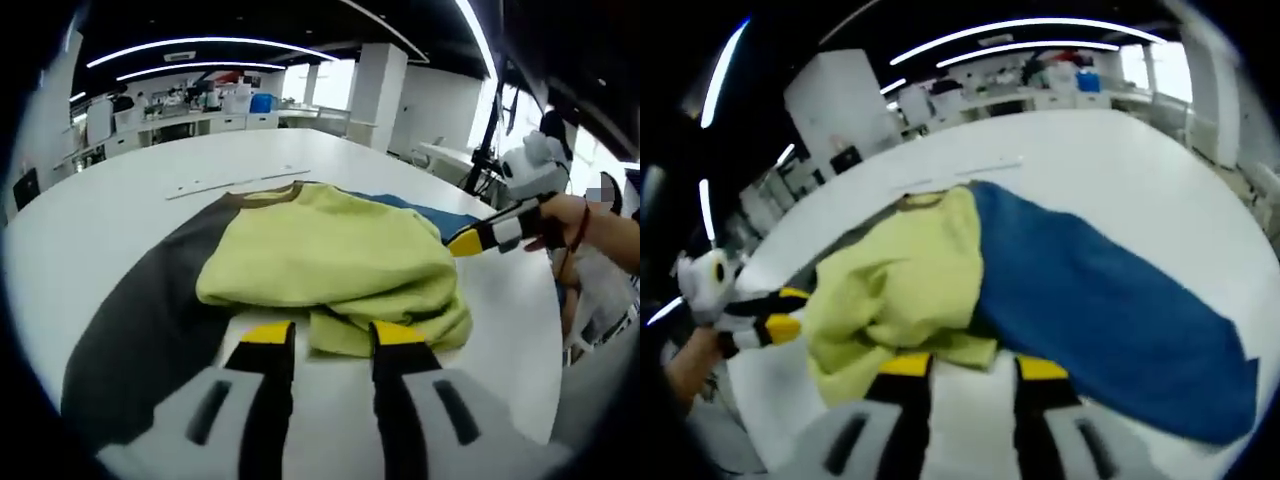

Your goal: Fold the garment on the visible template until the final outline fits inside the template.

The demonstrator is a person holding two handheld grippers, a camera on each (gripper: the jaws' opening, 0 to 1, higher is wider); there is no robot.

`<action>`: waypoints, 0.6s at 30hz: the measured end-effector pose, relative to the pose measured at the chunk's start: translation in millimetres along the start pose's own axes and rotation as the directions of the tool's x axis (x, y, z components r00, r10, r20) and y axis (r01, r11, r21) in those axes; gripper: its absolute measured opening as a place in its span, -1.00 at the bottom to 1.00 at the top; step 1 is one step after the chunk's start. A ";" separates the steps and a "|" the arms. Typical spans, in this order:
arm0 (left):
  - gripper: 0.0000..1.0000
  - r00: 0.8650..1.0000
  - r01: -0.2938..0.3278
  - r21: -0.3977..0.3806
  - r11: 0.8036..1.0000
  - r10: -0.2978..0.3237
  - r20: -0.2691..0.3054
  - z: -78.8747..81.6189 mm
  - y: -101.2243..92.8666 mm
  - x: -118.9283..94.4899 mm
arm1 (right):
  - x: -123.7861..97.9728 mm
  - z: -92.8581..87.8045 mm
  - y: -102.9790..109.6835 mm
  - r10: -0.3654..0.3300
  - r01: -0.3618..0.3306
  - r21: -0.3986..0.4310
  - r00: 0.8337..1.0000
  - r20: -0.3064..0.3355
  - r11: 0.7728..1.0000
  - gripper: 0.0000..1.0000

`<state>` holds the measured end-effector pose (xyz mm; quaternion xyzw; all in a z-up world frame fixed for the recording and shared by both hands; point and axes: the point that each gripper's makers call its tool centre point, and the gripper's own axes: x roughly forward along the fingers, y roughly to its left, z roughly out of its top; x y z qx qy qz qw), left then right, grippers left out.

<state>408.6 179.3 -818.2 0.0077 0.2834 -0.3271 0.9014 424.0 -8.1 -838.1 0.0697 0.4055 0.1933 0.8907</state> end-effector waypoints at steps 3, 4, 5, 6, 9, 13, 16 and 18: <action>-0.54 1.000 -0.007 -0.004 1.000 0.007 -0.022 -6.2 3.4 3.9 | 4.7 1.8 -1.1 -0.014 0.014 -0.016 1.000 0.007 1.000 -0.54; -0.55 1.000 -0.006 -0.005 1.000 0.006 -0.023 -6.6 3.3 4.2 | 8.5 3.7 -4.6 -0.028 0.028 -0.027 1.000 0.013 0.999 -0.59; -0.58 1.000 0.002 -0.010 1.000 -0.002 -0.031 -8.1 0.0 3.4 | 9.5 3.7 -4.4 -0.029 0.029 -0.024 1.000 0.012 0.999 -0.62; -0.63 0.999 0.007 -0.014 1.000 -0.008 -0.038 -9.6 -1.5 3.6 | 9.2 3.5 -1.4 -0.034 0.034 -0.029 0.999 0.017 0.999 -0.64; -0.72 0.999 0.007 0.007 1.000 -0.006 -0.054 -16.4 -2.3 8.3 | 14.9 6.0 -2.1 -0.046 0.047 -0.051 0.999 0.021 0.998 -0.70; -0.79 0.997 0.004 0.057 0.998 0.000 -0.082 -18.7 -2.0 14.3 | 12.3 4.5 -1.6 -0.072 0.073 -0.097 0.997 0.013 0.993 -0.83; -0.96 0.996 0.011 0.071 0.997 -0.005 -0.086 -18.7 -3.9 16.6 | 14.4 3.8 -6.1 -0.077 0.077 -0.101 0.997 0.006 0.992 -1.00; -0.97 0.996 0.000 0.080 0.997 0.006 -0.085 -17.6 -7.1 17.5 | 14.4 3.6 -5.7 -0.067 0.067 -0.097 0.998 0.003 0.993 -1.00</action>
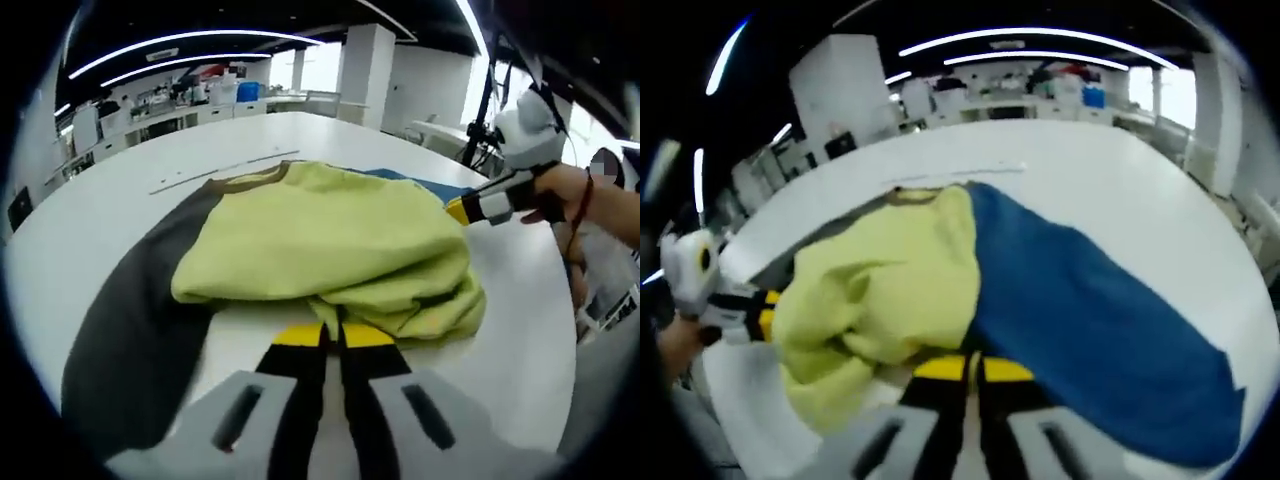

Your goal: Fold the garment on the visible template until the final outline fits inside the template.

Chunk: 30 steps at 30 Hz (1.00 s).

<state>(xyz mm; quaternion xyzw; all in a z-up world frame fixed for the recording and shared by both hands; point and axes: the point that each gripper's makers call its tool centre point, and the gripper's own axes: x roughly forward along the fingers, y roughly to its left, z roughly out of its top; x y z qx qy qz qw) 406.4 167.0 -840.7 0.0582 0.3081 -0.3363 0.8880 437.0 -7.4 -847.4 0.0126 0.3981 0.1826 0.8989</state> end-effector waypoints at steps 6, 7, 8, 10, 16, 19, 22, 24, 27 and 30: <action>-0.98 0.999 -0.035 0.010 0.999 0.035 0.007 4.5 3.9 -16.9 | -13.2 5.3 3.3 0.032 -0.031 -0.015 0.999 0.008 0.999 -1.00; -0.98 0.999 -0.045 -0.001 0.999 0.045 0.009 4.1 7.2 -19.8 | -15.8 5.8 3.6 0.038 -0.038 -0.019 0.999 0.006 0.999 -1.00; -0.98 0.998 -0.056 -0.018 0.998 0.057 0.020 6.2 9.4 -25.2 | -18.0 6.2 3.8 0.044 -0.044 -0.024 0.999 0.004 0.999 -1.00; -0.98 0.997 -0.071 -0.047 0.996 0.073 0.039 12.8 6.1 -37.2 | -24.4 7.1 4.1 0.048 -0.048 -0.032 0.999 0.003 0.998 -1.00; -0.98 0.991 -0.107 -0.189 0.976 0.121 0.061 9.0 14.3 -68.3 | -47.8 12.1 0.1 0.069 -0.068 -0.075 0.998 0.003 0.995 -1.00; -0.98 0.990 -0.115 -0.194 0.974 0.128 0.056 7.2 10.3 -83.4 | -59.0 9.7 1.0 0.079 -0.079 -0.097 0.997 -0.004 0.992 -1.00; -0.98 0.989 -0.131 -0.188 0.973 0.142 0.050 4.1 9.0 -96.2 | -68.8 6.7 2.1 0.088 -0.089 -0.110 0.996 -0.009 0.990 -1.00; -0.98 0.987 -0.138 -0.193 0.972 0.151 0.056 3.8 3.0 -107.5 | -75.6 4.2 5.2 0.097 -0.098 -0.117 0.995 -0.012 0.988 -1.00; -0.98 0.986 -0.152 -0.185 0.971 0.163 0.045 -1.4 0.3 -119.9 | -83.4 1.2 7.9 0.112 -0.114 -0.121 0.994 -0.018 0.986 -1.00; -0.98 0.984 -0.165 -0.178 0.970 0.173 0.029 -6.9 -5.7 -131.9 | -93.3 -2.3 11.0 0.124 -0.125 -0.128 0.992 -0.017 0.984 -1.00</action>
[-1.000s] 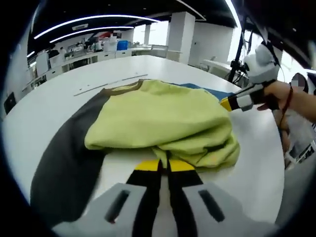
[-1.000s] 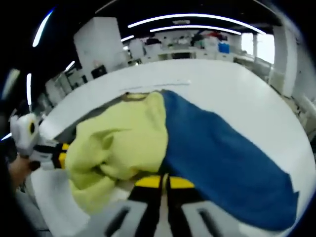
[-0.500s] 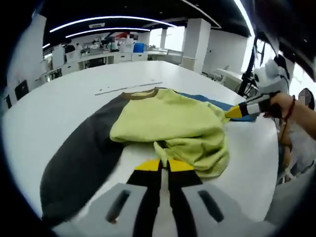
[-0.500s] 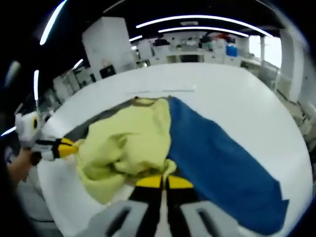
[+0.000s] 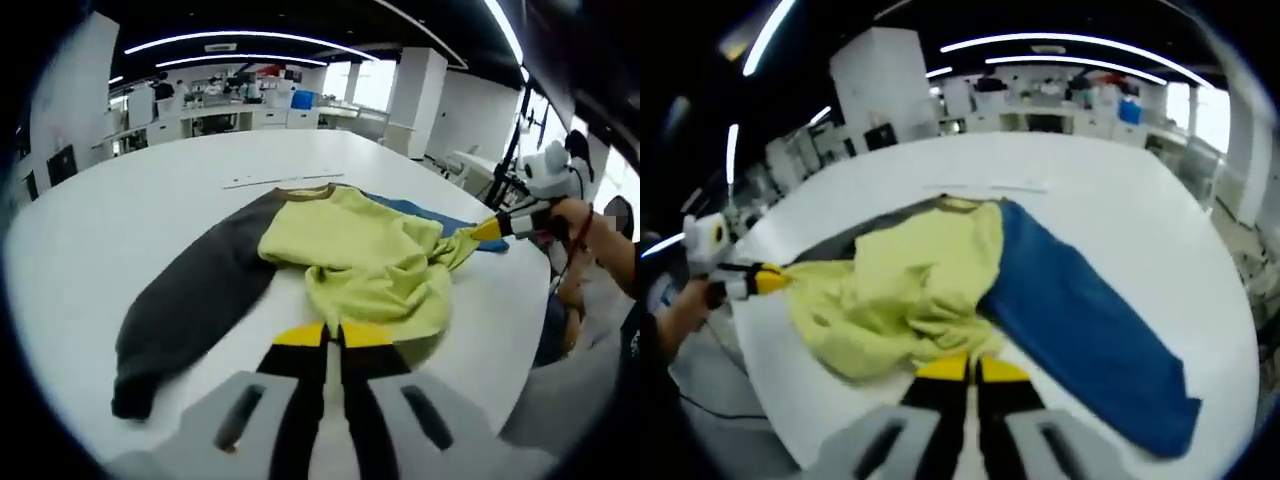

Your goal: Fold the garment on the visible template until the final outline fits inside the template.

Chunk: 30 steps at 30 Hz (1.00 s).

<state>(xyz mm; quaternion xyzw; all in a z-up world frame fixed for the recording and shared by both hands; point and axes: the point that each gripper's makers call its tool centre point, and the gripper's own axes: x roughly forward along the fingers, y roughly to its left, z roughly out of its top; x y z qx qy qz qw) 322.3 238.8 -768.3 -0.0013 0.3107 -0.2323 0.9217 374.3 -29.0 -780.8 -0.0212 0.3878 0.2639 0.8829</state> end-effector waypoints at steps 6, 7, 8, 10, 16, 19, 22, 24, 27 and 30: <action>-0.98 1.000 -0.015 -0.022 1.000 0.014 -0.020 -13.6 -3.6 -19.2 | -18.9 -11.5 3.5 0.005 -0.005 0.006 1.000 -0.002 1.000 -1.00; -0.98 1.000 -0.016 -0.027 1.000 0.015 -0.021 -15.6 -2.9 -21.1 | -21.7 -13.3 3.5 0.006 -0.006 0.010 1.000 -0.002 1.000 -1.00; -0.98 1.000 -0.015 -0.030 0.999 0.014 -0.024 -18.4 -4.6 -23.6 | -23.5 -14.3 4.2 0.008 -0.008 0.013 1.000 0.000 1.000 -1.00; -0.98 0.999 -0.016 -0.040 0.999 0.015 -0.031 -22.3 -6.5 -26.7 | -27.8 -17.2 6.1 0.010 -0.010 0.019 1.000 0.002 1.000 -1.00; -0.98 0.999 -0.020 -0.117 0.993 0.015 -0.045 -36.2 -12.3 -39.1 | -36.6 -28.8 10.3 0.032 -0.031 0.054 0.999 -0.005 0.998 -1.00; -0.98 0.998 -0.027 -0.139 0.990 0.020 -0.052 -44.1 -14.9 -45.7 | -41.7 -36.4 12.5 0.035 -0.034 0.052 0.999 -0.016 0.998 -1.00; -0.98 0.997 -0.032 -0.154 0.988 0.022 -0.068 -52.5 -14.3 -49.1 | -45.9 -44.0 14.4 0.043 -0.042 0.054 0.999 -0.024 0.998 -1.00; -0.98 0.997 -0.039 -0.162 0.986 0.027 -0.078 -57.1 -12.5 -50.9 | -47.0 -48.9 12.5 0.040 -0.038 0.066 0.999 -0.033 0.997 -1.00; -0.98 0.997 -0.047 -0.179 0.983 0.034 -0.073 -59.1 -10.6 -55.1 | -50.1 -51.2 9.0 0.028 -0.026 0.067 0.999 -0.029 0.997 -1.00; -0.98 0.996 -0.060 -0.198 0.978 0.045 -0.076 -62.7 -15.1 -61.5 | -55.1 -53.0 9.2 0.019 -0.017 0.070 0.999 -0.027 0.997 -1.00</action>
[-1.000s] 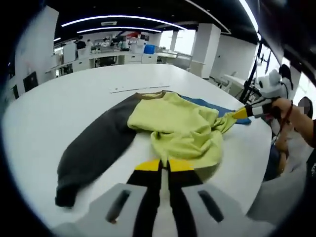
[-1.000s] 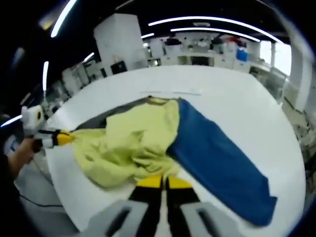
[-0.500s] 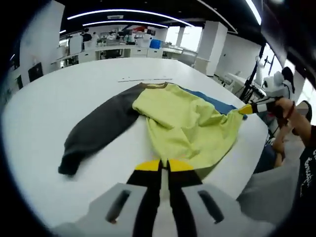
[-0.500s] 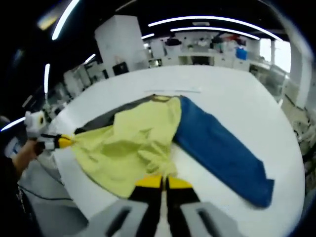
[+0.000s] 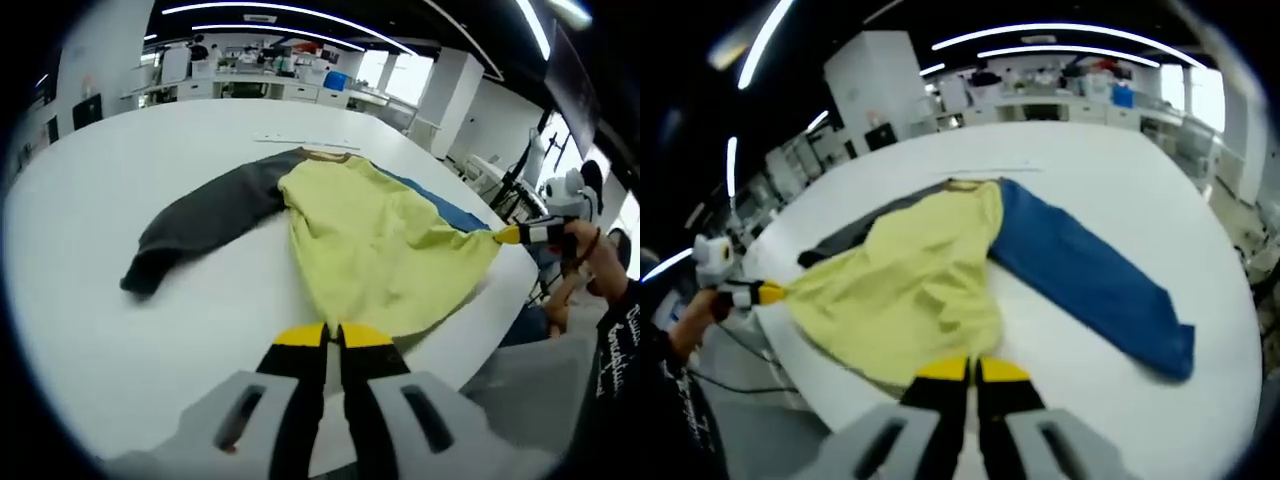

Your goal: Fold the garment on the visible template until the final outline fits inside the template.

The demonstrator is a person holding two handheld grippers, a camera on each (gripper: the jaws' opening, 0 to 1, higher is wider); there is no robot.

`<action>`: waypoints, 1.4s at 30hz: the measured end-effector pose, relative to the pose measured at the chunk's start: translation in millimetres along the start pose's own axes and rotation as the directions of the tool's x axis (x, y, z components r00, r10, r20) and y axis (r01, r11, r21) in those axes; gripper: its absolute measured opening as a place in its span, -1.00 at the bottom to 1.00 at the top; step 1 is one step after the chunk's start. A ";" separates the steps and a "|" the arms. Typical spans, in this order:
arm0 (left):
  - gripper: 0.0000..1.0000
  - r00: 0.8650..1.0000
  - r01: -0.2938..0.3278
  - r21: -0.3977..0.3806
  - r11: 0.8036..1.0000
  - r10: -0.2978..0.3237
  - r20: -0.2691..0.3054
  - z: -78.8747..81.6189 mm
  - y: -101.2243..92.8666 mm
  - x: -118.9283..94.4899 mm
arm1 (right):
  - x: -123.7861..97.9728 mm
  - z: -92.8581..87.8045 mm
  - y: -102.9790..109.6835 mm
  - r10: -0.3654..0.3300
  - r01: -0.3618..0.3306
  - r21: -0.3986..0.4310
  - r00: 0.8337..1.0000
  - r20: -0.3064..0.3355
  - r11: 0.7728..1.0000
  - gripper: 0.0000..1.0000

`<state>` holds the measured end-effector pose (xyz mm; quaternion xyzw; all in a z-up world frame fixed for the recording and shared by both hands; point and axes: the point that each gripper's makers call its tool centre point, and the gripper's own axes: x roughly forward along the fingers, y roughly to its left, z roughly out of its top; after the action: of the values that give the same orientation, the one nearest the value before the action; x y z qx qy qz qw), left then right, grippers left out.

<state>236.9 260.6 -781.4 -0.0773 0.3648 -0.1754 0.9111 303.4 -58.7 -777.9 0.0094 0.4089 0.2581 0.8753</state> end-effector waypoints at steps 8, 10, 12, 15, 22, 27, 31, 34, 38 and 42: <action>-0.98 0.997 -0.042 0.001 0.999 0.042 -0.060 -19.9 6.0 -7.8 | -6.8 -14.1 7.5 0.007 -0.007 -0.019 1.000 -0.001 1.000 -1.00; -0.98 0.996 -0.051 0.004 0.999 0.051 -0.073 -24.6 7.1 -9.9 | -7.9 -24.1 11.0 0.008 -0.008 -0.018 1.000 -0.013 1.000 -1.00; -0.98 0.995 -0.054 -0.003 0.999 0.054 -0.087 -29.4 7.1 -11.2 | -7.1 -36.1 12.9 0.006 -0.006 -0.011 0.999 -0.033 1.000 -1.00; -0.98 0.992 -0.056 -0.002 0.998 0.055 -0.118 -37.1 6.0 -12.0 | -3.8 -55.7 17.5 0.018 -0.017 0.010 0.997 -0.071 1.000 -1.00; -0.98 0.978 -0.070 0.030 0.997 0.075 -0.197 -55.2 20.1 -14.1 | 3.5 -89.8 17.1 0.009 -0.002 0.049 0.991 -0.136 0.999 -1.00; -0.98 0.968 -0.084 0.040 0.996 0.091 -0.234 -62.9 24.4 -17.8 | 6.1 -101.8 18.7 0.012 -0.003 0.055 0.987 -0.162 0.998 -1.00; -0.98 0.960 -0.065 0.034 0.997 0.072 -0.270 -72.7 19.7 -16.7 | 5.2 -103.4 11.4 -0.026 0.033 0.042 0.985 -0.169 0.999 -1.00; -0.98 0.955 -0.060 0.033 0.998 0.067 -0.290 -78.5 13.8 -15.8 | 4.9 -102.6 8.1 -0.043 0.048 0.027 0.984 -0.175 0.998 -1.00; -0.97 0.950 -0.061 0.036 0.997 0.069 -0.305 -83.5 12.1 -15.2 | 4.6 -100.6 6.0 -0.042 0.047 0.025 0.984 -0.171 0.999 -1.00; -0.98 0.944 -0.067 0.052 0.996 0.080 -0.319 -86.0 13.9 -16.5 | 2.8 -101.2 10.2 -0.035 0.039 0.021 0.985 -0.170 0.999 -1.00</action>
<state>169.9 278.5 -836.8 -0.0156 0.5071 -0.1591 0.8469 227.4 -68.3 -845.0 -0.0095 0.4853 0.2368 0.8416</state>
